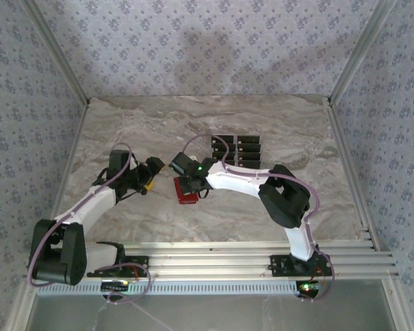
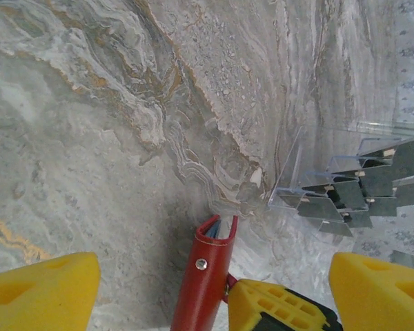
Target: Put the credit cards into the card holder
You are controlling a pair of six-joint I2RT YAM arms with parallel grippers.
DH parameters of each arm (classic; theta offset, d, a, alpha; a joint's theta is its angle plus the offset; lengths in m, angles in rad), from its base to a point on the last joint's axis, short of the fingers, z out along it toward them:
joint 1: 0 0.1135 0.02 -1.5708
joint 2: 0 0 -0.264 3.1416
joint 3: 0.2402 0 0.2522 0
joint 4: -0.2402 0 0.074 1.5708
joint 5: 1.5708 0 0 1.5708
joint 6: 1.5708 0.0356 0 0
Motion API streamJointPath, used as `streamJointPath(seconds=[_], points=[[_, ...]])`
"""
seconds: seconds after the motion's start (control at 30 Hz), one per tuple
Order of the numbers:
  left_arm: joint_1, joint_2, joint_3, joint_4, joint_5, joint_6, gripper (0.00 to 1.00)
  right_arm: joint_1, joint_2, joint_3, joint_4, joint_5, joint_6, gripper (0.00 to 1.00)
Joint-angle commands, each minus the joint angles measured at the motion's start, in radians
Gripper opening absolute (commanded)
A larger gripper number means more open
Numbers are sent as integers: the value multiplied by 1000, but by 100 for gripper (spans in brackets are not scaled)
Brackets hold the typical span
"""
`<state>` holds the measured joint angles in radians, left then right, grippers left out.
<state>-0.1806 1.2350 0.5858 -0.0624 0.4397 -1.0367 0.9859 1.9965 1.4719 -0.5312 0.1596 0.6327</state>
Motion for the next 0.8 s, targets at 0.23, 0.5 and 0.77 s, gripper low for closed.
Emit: streamJointPath(seconds=[0.23, 0.5, 0.77], points=[[-73, 149, -4, 165, 36, 11, 78, -4, -46, -9, 17, -11, 30, 0], [-148, 250, 10, 235, 28, 0, 69, -9, -52, -12, 22, -15, 30, 0], [-190, 290, 19, 265, 2, -8, 30, -14, -67, -29, 25, -21, 33, 0]])
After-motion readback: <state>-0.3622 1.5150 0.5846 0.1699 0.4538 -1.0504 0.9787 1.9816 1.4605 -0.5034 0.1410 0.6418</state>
